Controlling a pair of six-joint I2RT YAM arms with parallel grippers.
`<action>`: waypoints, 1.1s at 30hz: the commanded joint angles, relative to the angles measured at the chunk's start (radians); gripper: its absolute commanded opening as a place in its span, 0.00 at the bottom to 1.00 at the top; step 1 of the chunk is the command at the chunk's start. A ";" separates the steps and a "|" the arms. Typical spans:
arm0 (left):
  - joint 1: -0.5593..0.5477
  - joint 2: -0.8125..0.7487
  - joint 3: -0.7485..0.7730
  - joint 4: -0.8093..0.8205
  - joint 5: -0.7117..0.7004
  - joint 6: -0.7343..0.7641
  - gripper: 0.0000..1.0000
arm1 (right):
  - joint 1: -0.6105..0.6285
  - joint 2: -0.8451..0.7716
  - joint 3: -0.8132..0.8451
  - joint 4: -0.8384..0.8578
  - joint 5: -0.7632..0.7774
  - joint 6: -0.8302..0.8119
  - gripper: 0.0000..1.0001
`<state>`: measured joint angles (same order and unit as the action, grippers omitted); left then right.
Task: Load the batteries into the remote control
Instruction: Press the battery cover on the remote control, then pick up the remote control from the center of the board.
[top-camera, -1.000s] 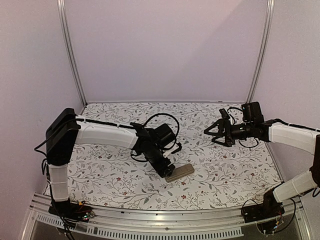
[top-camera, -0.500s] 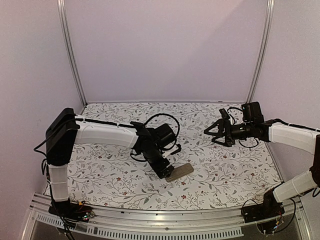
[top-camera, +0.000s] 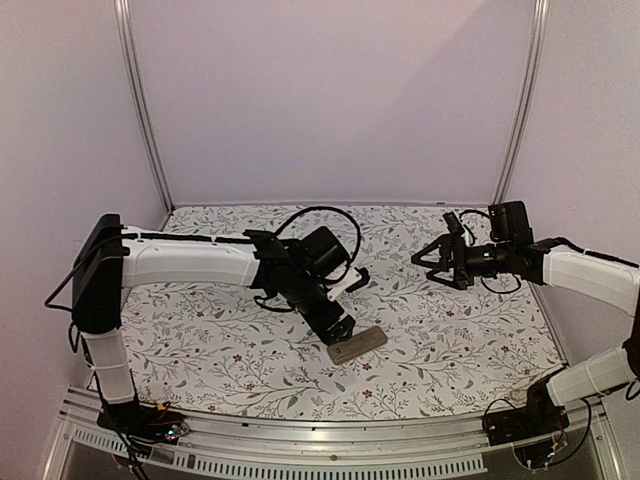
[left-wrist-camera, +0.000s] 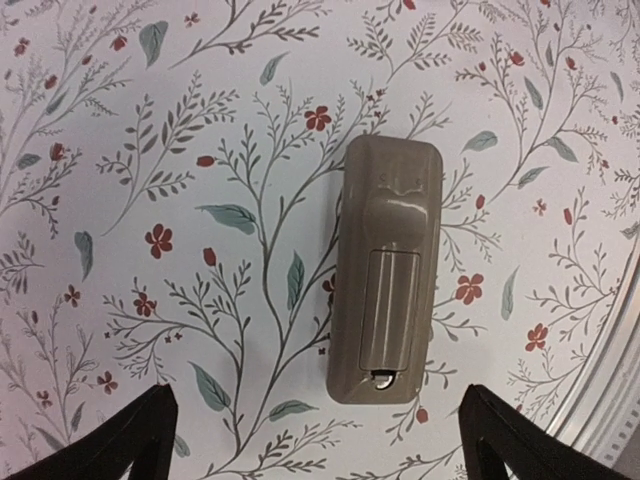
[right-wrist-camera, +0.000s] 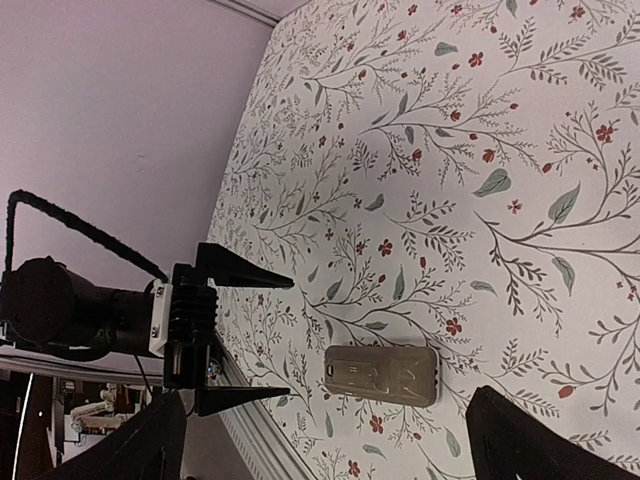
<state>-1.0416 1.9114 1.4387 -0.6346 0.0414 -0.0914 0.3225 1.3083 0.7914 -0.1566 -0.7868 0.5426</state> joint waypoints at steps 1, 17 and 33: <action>-0.026 0.027 -0.004 0.039 0.025 -0.017 0.99 | -0.024 -0.066 -0.005 -0.010 0.044 -0.022 0.99; -0.081 0.281 0.166 -0.037 0.013 -0.023 0.78 | -0.063 -0.177 -0.049 -0.029 0.069 -0.024 0.99; -0.047 0.192 0.144 -0.010 0.067 -0.023 0.38 | -0.071 -0.216 -0.049 -0.009 0.062 -0.032 0.99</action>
<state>-1.1095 2.1937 1.6234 -0.6640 0.0463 -0.1040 0.2581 1.1076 0.7444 -0.1730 -0.7338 0.5213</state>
